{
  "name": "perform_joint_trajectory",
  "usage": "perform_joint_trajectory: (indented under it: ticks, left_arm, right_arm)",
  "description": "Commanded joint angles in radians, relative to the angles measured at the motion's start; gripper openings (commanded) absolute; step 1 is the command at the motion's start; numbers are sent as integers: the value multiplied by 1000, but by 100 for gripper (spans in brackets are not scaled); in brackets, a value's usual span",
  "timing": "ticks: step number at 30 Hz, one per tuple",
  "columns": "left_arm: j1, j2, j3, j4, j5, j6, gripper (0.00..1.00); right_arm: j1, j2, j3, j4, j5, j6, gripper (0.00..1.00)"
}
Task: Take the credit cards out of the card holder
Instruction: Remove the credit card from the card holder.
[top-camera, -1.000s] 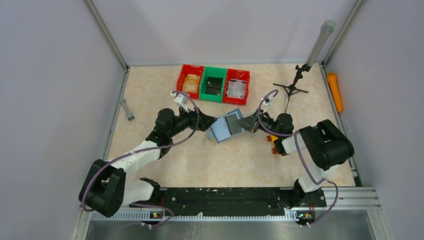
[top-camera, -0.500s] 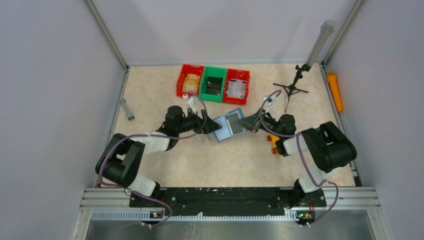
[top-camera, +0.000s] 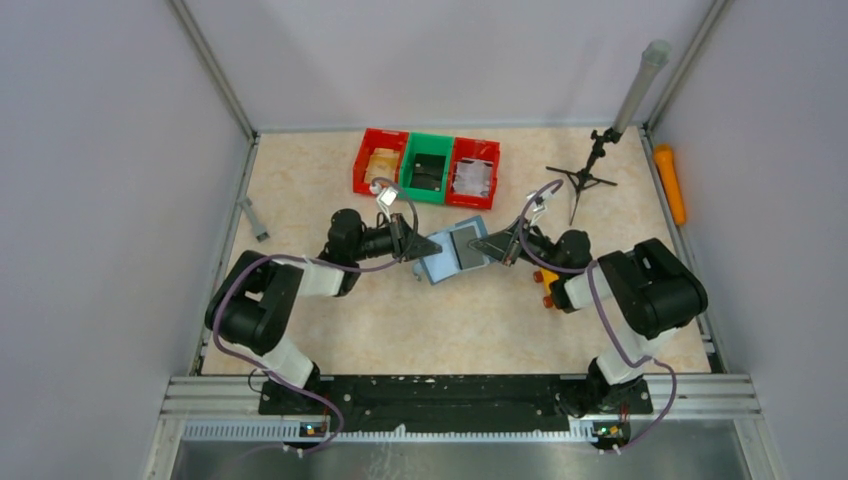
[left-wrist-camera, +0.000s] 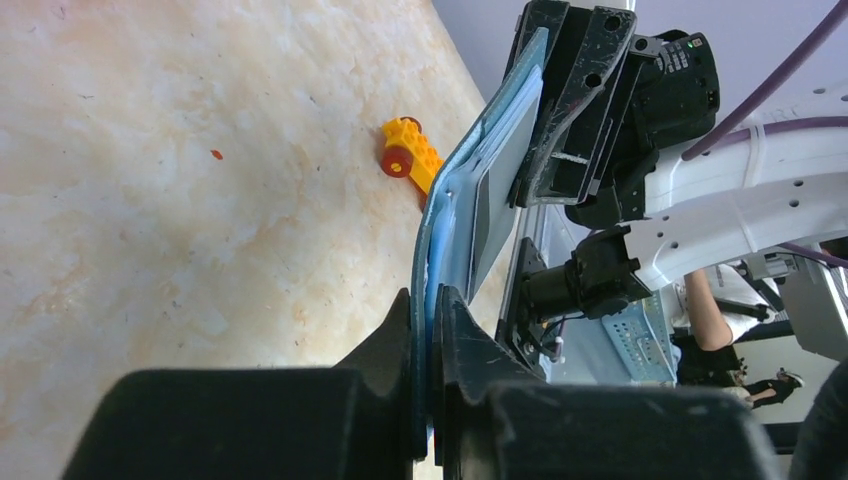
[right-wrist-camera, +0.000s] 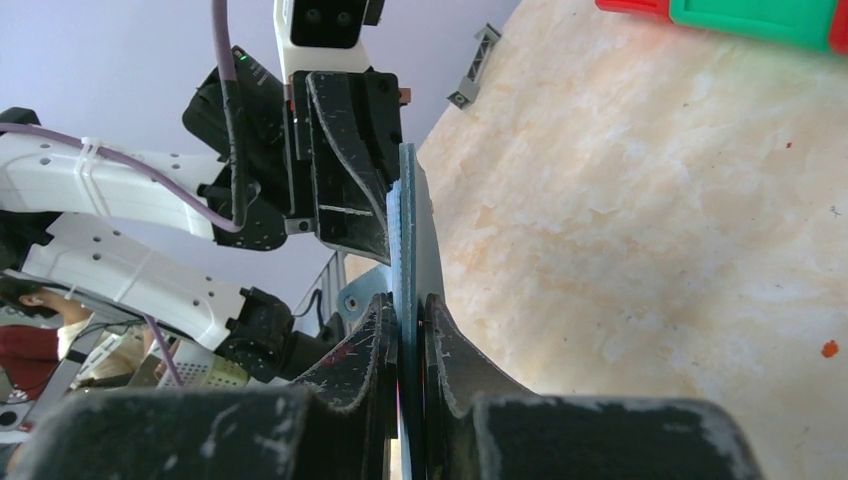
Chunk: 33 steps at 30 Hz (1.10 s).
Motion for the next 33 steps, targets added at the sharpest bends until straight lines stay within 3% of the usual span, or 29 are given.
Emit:
perform_joint_trajectory:
  ticks: [1, 12, 16, 23, 31, 33]
  left_arm:
    - [32, -48, -9, 62, -20, 0, 0]
    - [37, -88, -15, 16, -40, 34, 0]
    - [40, -121, -13, -53, -72, 75, 0]
    - [42, -162, 40, -341, -162, 208, 0]
    - [41, -162, 56, -376, -157, 225, 0]
    - [40, -164, 59, -385, -156, 229, 0]
  right_arm:
    - [9, 18, 47, 72, -57, 9, 0]
    - [62, 44, 103, -42, -80, -50, 1]
    - [61, 31, 98, -69, -69, -70, 23]
    - [23, -19, 53, -111, 1, -108, 36]
    - [23, -11, 56, -103, 0, -106, 37]
    - [23, -11, 56, -107, 0, -110, 29]
